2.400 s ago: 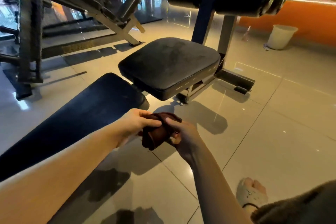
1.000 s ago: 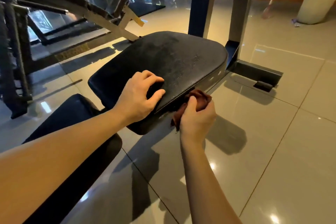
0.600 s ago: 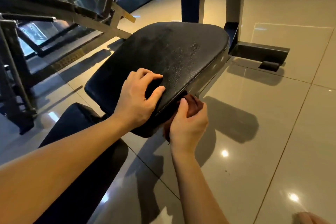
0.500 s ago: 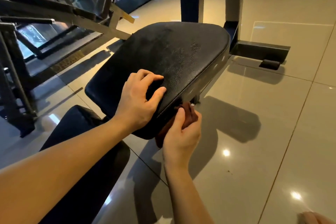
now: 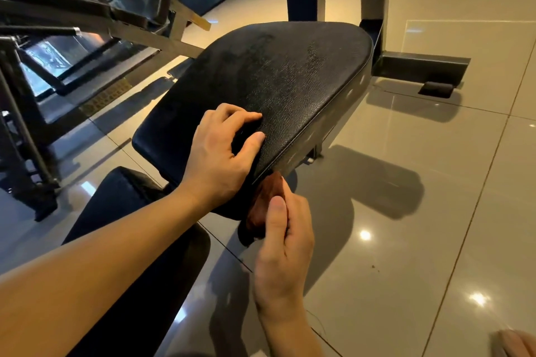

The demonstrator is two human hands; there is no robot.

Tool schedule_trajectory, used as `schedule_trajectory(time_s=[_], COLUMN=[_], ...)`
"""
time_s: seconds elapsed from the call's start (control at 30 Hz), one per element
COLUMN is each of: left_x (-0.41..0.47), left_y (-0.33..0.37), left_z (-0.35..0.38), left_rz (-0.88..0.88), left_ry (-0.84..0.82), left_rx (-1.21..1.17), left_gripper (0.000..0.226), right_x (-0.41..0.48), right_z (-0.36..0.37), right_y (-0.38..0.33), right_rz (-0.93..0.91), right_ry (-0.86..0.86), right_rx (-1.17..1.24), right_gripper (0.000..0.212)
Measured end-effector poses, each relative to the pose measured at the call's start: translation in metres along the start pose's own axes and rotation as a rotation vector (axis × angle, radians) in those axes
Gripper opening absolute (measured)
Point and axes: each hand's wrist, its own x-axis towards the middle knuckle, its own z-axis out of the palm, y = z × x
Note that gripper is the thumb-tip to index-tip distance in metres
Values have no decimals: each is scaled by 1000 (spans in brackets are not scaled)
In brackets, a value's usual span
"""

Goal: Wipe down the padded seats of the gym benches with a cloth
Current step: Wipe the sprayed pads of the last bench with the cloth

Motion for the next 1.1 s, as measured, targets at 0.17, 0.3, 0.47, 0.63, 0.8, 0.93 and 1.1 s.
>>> schedule_trajectory(time_s=[0.17,0.3,0.47,0.63,0.8,0.93,1.1], left_x=[0,-2,-3,-3,-3,-4,-3], left_y=[-3,-1,-1,-1,1,1,4], left_z=[-1,0,-1,0,1,1,0], left_rz=[-2,-11,-5,-13,-19,-27,-33], left_ry=[-3,-5,-2,9,10,14,14], left_rx=[8,18,24,22,36,40,44], left_gripper=[36,36,37,36,35,37,37], right_x=[9,26,37,89,18,99,55], right_z=[-19,-29,-18,-10,6,-2,4], right_y=[-5,-2,-5,13,7,10,8], right_rz=[236,287,153,-18,-102,-2,-116], right_ry=[-105,-173,-31,235,38,307,240], right_rx=[202,203,51,-153,-152,-128,-137], right_gripper=[39,30,10,5,4,5,10])
